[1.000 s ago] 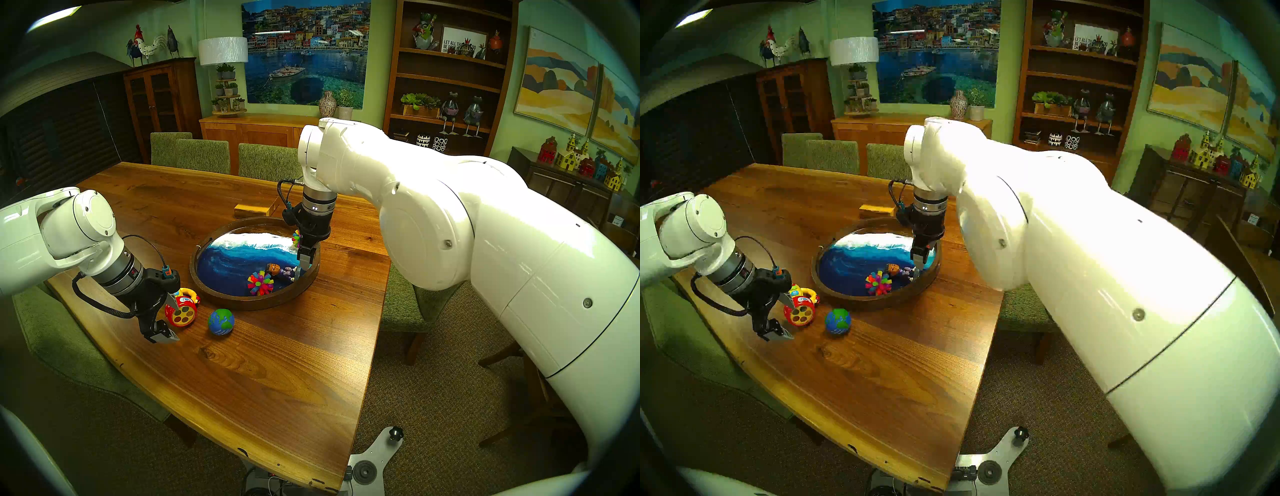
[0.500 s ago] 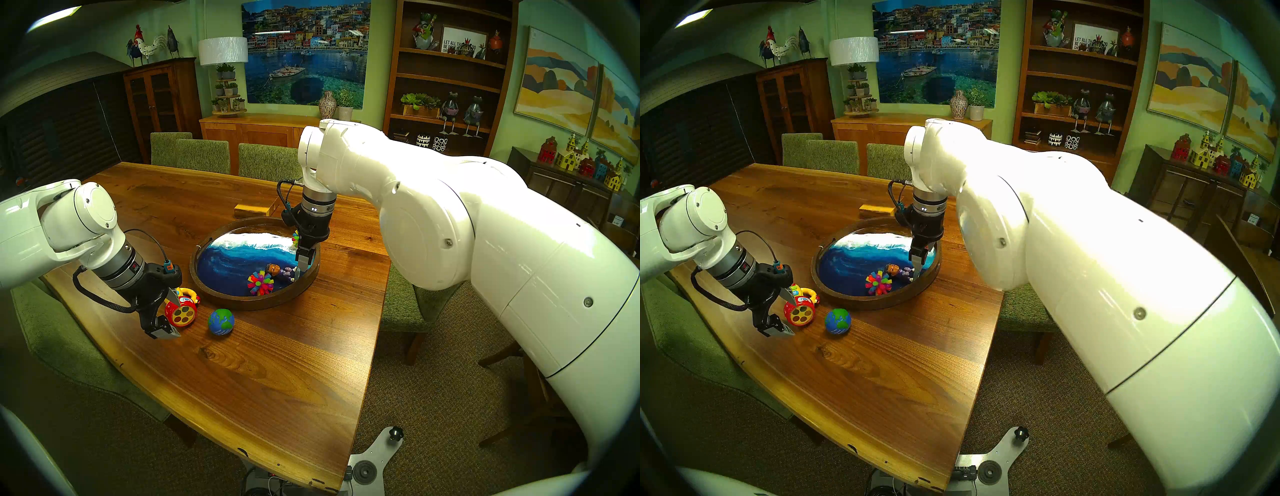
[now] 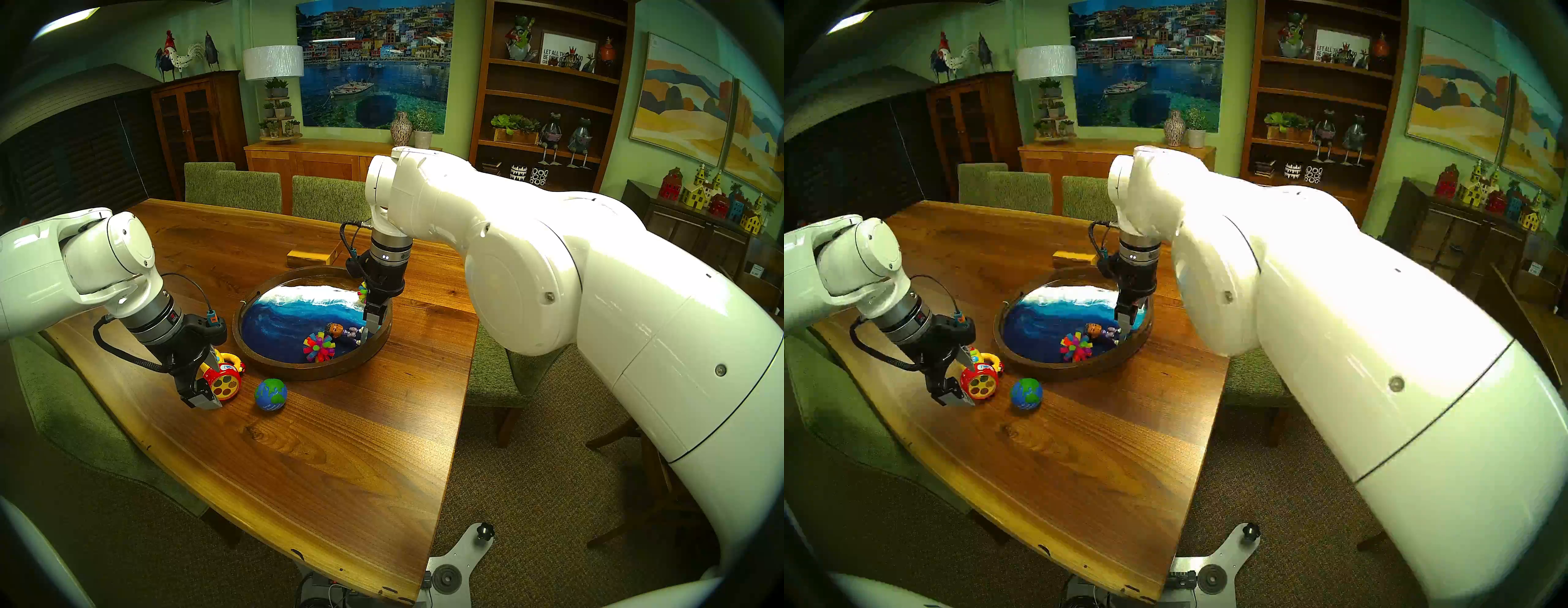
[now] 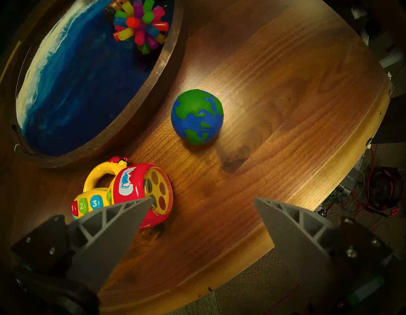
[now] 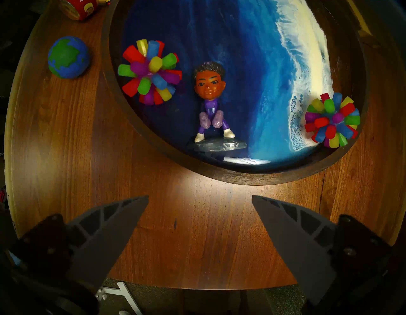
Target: Put toys in center tray
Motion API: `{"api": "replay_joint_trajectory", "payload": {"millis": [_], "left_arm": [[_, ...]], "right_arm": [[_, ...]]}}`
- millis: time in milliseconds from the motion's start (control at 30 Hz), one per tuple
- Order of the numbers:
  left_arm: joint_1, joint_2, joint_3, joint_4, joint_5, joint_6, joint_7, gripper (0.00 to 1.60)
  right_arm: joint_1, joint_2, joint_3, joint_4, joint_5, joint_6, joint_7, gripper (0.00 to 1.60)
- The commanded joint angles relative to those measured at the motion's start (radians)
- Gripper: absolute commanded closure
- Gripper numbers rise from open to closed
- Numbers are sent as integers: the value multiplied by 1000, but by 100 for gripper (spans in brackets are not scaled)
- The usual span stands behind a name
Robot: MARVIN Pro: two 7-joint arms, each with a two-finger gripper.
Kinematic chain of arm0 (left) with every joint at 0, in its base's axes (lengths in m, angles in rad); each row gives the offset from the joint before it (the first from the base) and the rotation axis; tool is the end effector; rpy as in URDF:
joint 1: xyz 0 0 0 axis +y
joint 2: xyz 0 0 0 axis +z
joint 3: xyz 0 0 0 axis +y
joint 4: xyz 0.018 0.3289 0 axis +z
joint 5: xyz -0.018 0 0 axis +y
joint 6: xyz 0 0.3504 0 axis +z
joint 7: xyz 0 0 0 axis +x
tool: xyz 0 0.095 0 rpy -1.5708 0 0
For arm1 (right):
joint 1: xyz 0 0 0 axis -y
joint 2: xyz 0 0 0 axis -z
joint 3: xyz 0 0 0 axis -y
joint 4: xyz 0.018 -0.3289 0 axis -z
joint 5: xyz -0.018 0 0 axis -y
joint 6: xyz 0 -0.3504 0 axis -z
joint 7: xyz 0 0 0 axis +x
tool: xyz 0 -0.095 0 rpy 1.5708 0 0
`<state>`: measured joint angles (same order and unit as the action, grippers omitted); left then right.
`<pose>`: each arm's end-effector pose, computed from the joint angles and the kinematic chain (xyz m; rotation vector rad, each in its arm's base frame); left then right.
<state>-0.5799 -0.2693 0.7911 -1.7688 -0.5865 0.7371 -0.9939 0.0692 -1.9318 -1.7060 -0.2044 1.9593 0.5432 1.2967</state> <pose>0.4231 0.1875 -0.1346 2.6217 -1.6386 0.2705 0.6451 0.2399 -0.1210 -2.4379 -1.9007 -0.1835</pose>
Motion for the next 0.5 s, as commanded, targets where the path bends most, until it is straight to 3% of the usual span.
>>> {"api": "replay_joint_trajectory", "payload": {"millis": [0, 467], "left_arm": [[8, -55, -34, 72, -47, 24, 37, 0], [97, -102, -26, 189, -112, -23, 88, 0]], "right_arm": [[36, 3, 1, 17, -2, -1, 69, 0], [36, 4, 4, 20, -10, 0, 77, 0]]}}
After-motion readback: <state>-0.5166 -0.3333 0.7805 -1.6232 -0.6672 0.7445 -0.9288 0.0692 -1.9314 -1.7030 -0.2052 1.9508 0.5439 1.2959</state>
